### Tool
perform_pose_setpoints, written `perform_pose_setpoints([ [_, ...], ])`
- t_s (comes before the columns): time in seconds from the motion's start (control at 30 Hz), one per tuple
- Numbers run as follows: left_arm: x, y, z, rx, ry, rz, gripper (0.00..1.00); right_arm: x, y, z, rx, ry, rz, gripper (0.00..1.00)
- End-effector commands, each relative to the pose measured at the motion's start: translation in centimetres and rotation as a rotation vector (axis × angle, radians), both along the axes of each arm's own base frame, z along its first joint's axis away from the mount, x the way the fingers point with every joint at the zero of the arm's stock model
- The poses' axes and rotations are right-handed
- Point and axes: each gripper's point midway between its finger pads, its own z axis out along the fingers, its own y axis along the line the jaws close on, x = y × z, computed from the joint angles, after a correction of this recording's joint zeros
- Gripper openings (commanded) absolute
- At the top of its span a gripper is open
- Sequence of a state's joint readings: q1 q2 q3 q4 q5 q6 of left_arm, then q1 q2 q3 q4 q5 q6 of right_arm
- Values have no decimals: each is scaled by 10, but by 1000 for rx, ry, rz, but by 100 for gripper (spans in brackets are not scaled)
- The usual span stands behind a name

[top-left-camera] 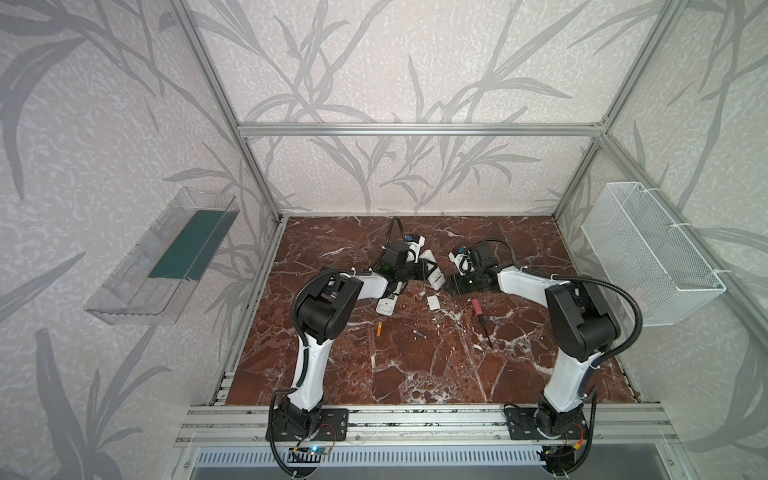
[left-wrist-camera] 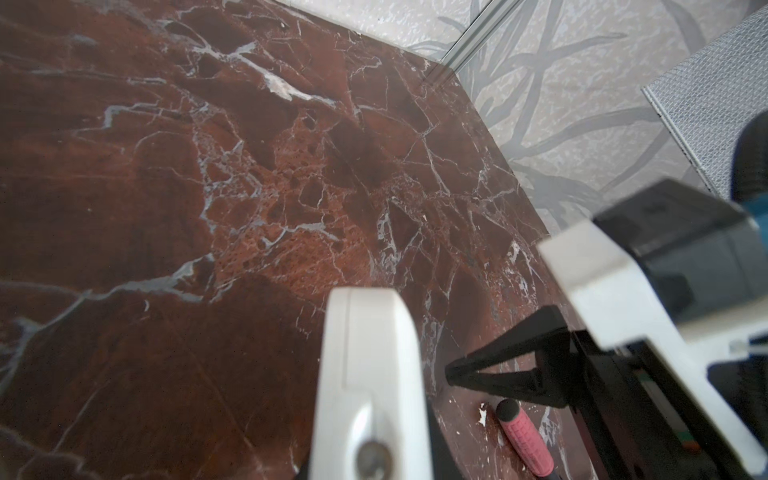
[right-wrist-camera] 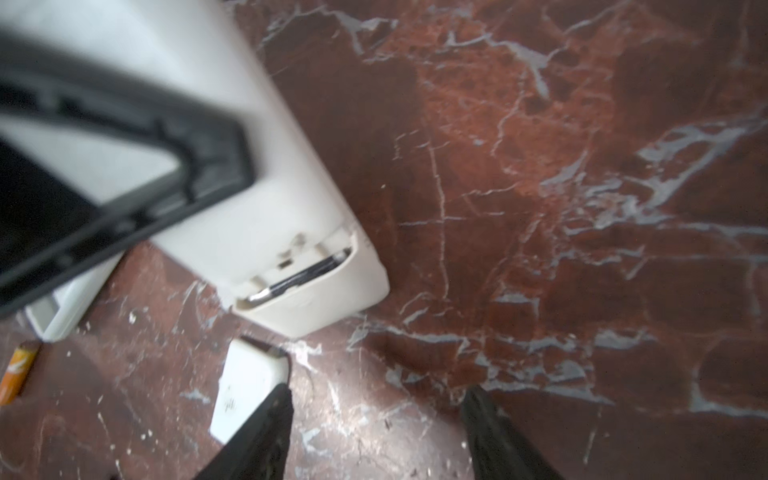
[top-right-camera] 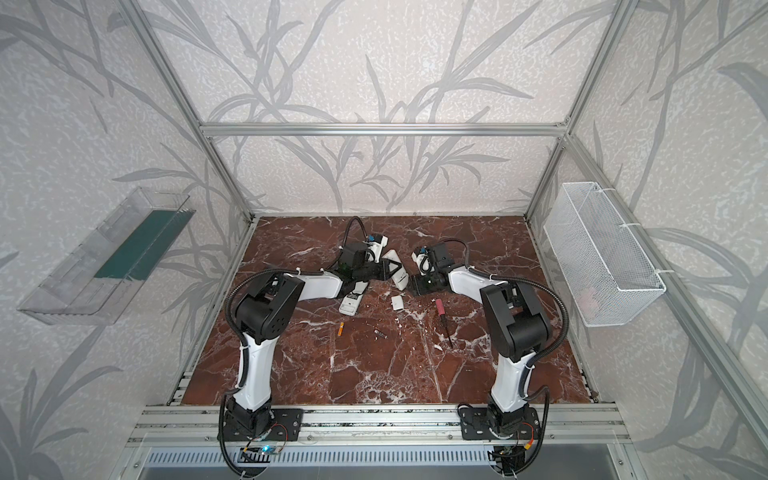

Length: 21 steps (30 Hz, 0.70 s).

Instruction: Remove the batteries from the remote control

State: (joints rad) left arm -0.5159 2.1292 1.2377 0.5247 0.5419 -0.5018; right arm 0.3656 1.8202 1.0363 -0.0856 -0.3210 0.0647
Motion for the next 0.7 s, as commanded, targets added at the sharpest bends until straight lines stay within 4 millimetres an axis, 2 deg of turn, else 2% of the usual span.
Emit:
perform_pose_setpoints([
  [0.0,1,-10,32,-91,-27,-44,4,15,16,39,99,-277,97,70],
  [0.07,0,-13,36,-128,-22,-49,4,14,18,37,108,-308,113,72],
  [0.17,-2,-14,38,-150,-9,-53,4,16,21,26,97,-246,125,75],
  [0.27,-3,-9,37,-126,-17,-41,4,18,19,18,77,-199,102,75],
  [0.37,0,-1,36,-104,-17,-18,4,20,13,20,59,-205,66,74],
  [0.53,6,9,49,-144,-4,1,4,21,4,45,60,-251,-1,71],
  [0.67,1,10,60,-152,9,-11,4,17,-6,71,68,-266,-67,69],
])
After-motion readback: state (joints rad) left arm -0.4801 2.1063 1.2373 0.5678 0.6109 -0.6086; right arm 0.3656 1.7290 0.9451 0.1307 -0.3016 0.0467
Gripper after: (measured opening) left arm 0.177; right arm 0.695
